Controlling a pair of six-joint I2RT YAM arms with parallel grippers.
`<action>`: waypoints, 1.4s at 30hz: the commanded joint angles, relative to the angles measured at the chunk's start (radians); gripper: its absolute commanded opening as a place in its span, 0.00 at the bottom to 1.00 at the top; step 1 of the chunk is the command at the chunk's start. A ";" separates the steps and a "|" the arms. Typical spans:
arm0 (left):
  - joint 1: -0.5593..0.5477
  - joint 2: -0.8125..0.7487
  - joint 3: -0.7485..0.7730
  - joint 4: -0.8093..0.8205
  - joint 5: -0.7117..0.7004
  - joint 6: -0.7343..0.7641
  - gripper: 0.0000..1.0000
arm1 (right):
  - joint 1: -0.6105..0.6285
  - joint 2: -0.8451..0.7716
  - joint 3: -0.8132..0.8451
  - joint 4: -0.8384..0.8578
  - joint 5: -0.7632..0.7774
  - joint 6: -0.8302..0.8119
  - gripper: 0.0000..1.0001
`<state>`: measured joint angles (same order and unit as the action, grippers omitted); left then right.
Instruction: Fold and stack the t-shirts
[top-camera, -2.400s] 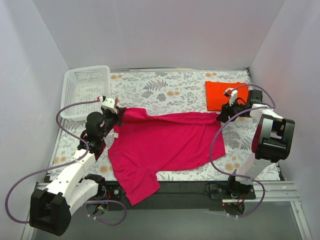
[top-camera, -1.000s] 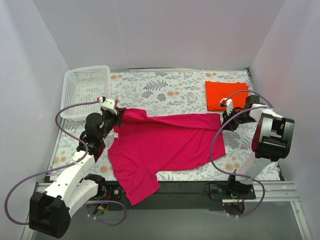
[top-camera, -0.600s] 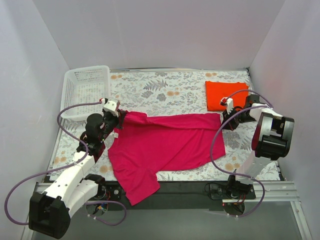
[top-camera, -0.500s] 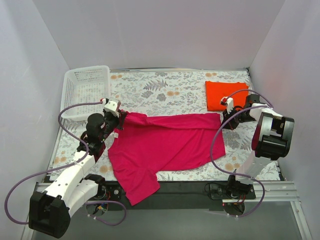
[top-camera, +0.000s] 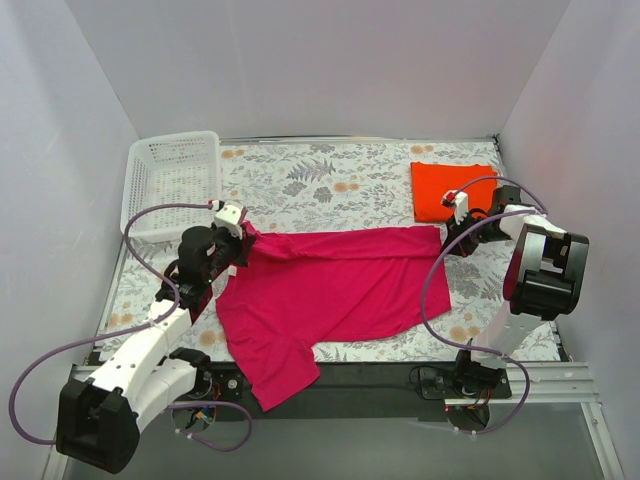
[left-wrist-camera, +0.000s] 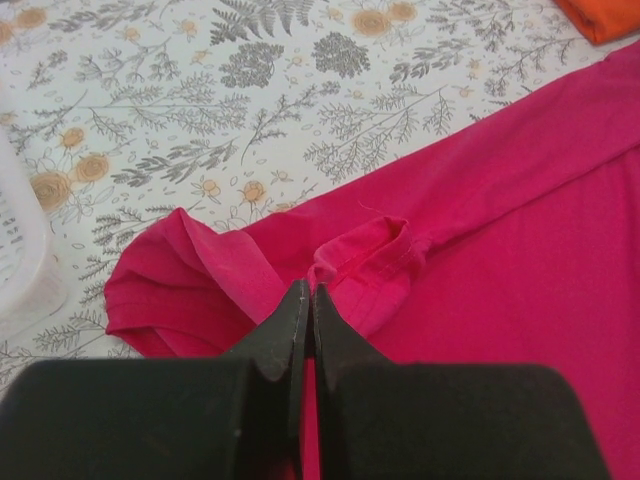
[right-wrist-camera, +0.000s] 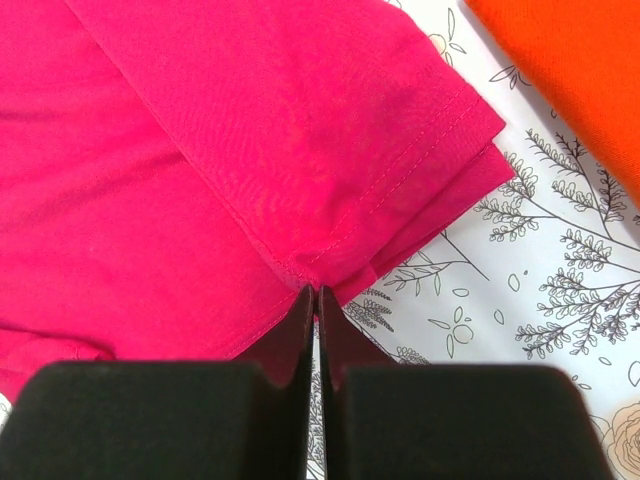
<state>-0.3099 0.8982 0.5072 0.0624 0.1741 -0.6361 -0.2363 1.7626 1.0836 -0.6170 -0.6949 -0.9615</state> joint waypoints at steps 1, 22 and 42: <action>-0.006 0.005 0.063 -0.088 -0.002 0.003 0.00 | -0.008 0.003 0.030 0.013 -0.028 0.007 0.06; -0.006 0.160 0.234 -0.319 -0.200 -0.470 0.71 | -0.028 -0.124 0.006 0.003 -0.127 0.133 0.39; -0.018 0.646 0.356 -0.085 -0.613 -0.726 0.61 | -0.028 -0.055 -0.017 0.237 -0.068 0.480 0.41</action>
<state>-0.3241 1.5326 0.8234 -0.0650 -0.3573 -1.3041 -0.2615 1.7138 1.0729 -0.4389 -0.7620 -0.5426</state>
